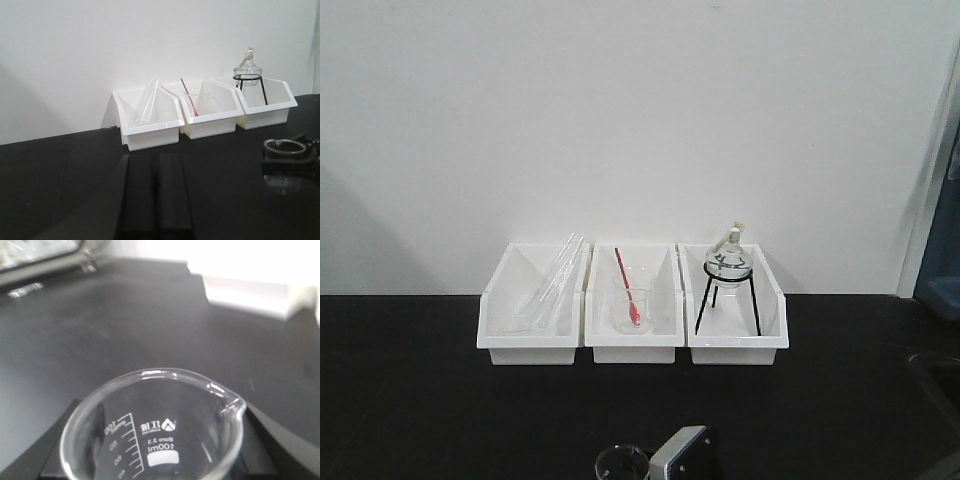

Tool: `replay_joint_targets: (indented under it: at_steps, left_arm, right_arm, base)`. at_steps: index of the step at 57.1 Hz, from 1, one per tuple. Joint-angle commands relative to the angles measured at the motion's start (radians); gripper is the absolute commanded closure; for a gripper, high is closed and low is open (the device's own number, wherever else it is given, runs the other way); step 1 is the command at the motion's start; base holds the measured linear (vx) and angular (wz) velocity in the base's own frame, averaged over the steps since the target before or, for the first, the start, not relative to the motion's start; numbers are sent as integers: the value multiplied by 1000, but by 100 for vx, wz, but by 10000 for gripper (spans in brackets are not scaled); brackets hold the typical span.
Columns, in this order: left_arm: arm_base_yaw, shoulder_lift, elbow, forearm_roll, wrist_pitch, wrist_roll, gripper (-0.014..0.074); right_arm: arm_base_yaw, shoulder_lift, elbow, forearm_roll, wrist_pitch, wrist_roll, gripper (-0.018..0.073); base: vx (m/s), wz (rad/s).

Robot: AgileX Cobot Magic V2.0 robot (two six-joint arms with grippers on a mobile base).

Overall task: Pick beaker and place in left cabinet
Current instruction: 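Lift the beaker with the right gripper and pull it toward the robot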

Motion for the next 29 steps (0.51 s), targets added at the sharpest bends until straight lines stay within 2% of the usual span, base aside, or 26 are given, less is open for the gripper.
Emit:
replay_joint_targets:
  at_steps: [1,9,15,24,29]
  left_arm:
    - [-4,-18,16,-8,-83,-3,595]
    - [-4,-18,16,-8,-83,-3,595]
    - [-4,-18,16,-8,-83,-3,595]
    - [-4,-18,16,-8,-83,-3,595]
    - [-4,-18,16,-8,-83,-3,595]
  right_arm:
    - [1,-167,5,9,-45,-1,565]
    - [1,-380,60,93,118,1,565]
    - [1,-555,92,162,303,5,565]
    - [1,-871,114,259,715,3,565]
    - [1,-1036,114,268,965,-17,565]
  base:
    - [0,0]
    - [0,0]
    - [0,0]
    - [0,0]
    - [0,0]
